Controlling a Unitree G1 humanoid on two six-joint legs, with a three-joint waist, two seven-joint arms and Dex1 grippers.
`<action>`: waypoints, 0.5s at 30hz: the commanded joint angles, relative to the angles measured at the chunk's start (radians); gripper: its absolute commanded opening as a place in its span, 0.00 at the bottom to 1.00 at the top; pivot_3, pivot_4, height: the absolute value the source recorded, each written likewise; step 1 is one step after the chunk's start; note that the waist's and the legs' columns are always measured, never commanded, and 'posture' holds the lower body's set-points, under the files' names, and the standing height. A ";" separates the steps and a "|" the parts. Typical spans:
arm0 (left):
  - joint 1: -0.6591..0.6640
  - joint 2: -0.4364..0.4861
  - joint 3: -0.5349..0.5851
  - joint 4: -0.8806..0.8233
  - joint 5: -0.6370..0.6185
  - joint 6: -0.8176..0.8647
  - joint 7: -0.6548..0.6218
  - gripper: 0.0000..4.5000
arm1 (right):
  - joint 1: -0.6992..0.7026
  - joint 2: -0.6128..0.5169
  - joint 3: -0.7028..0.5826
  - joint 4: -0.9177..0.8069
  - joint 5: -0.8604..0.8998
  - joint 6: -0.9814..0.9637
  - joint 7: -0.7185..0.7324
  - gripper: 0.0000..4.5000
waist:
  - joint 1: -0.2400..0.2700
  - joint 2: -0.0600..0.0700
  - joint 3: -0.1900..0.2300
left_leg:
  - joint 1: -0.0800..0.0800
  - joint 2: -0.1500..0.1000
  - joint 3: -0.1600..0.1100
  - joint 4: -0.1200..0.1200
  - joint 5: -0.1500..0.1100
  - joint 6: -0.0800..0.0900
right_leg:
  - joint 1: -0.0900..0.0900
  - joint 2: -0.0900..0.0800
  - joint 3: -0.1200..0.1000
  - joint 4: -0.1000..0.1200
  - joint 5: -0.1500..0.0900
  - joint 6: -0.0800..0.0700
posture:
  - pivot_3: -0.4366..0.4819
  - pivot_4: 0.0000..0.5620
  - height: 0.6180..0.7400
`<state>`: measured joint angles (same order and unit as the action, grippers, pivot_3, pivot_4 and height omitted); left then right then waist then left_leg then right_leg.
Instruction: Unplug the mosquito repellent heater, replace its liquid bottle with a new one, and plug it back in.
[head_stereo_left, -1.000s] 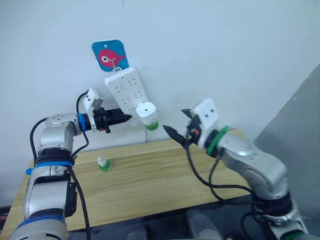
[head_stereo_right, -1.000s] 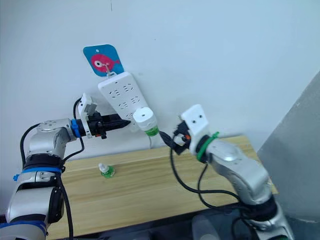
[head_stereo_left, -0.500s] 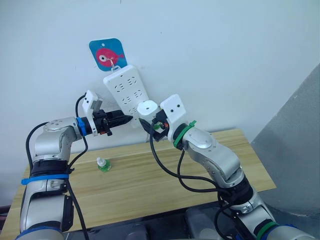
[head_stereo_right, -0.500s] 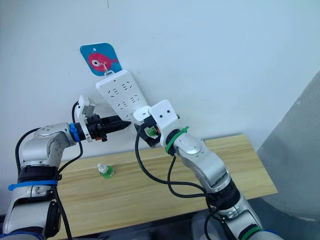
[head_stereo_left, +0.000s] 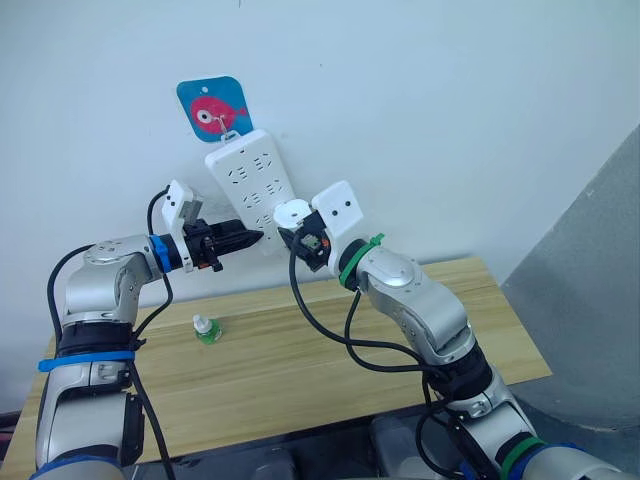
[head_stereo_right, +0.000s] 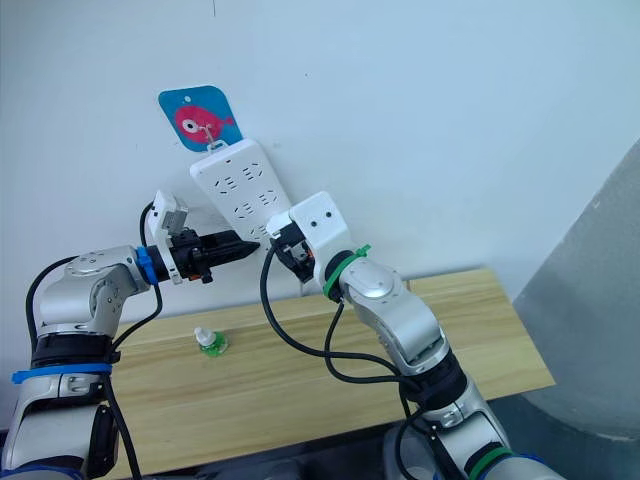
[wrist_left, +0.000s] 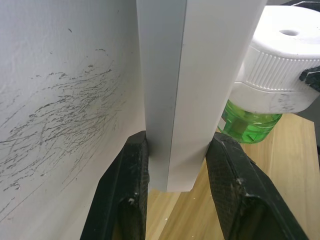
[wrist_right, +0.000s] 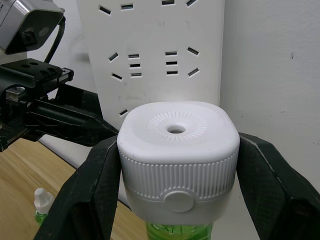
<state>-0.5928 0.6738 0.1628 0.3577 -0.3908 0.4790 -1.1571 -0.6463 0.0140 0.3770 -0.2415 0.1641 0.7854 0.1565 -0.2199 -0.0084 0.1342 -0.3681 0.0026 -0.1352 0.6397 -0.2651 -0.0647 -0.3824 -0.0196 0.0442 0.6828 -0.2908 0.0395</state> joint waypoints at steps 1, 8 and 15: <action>-0.018 0.005 0.010 -0.040 -0.025 -0.028 -0.012 0.29 | -0.035 0.010 -0.001 -0.024 -0.018 0.019 0.011 0.65 | 0.000 0.000 0.000 | 0.000 0.000 0.000 0.000 0.000 0.000 | 0.000 0.000 0.000 0.000 0.000 0.000 | 0.22 0.21 0.95; -0.019 0.005 0.010 -0.034 -0.022 -0.037 -0.005 0.29 | -0.030 0.031 -0.011 -0.036 -0.024 0.040 0.021 0.65 | 0.000 0.000 0.000 | 0.000 0.000 0.000 0.000 0.000 0.000 | 0.000 0.000 0.000 0.000 0.000 0.000 | 0.22 0.21 0.95; -0.020 -0.002 0.023 -0.018 -0.020 -0.044 0.029 0.29 | -0.008 0.032 -0.037 -0.099 -0.011 0.076 0.026 0.65 | 0.001 0.000 0.000 | -0.002 0.000 0.000 0.000 0.000 0.000 | -0.002 0.000 0.000 0.000 0.000 0.000 | 0.22 0.22 0.95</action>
<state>-0.5921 0.6692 0.1612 0.3589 -0.3924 0.4559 -1.1464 -0.6519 0.0372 0.3547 -0.2747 0.1401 0.8558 0.1741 -0.2189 -0.0083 0.1344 -0.3721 0.0025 -0.1354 0.6398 -0.2650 -0.0648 -0.3860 -0.0197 0.0443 0.6827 -0.2907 0.0394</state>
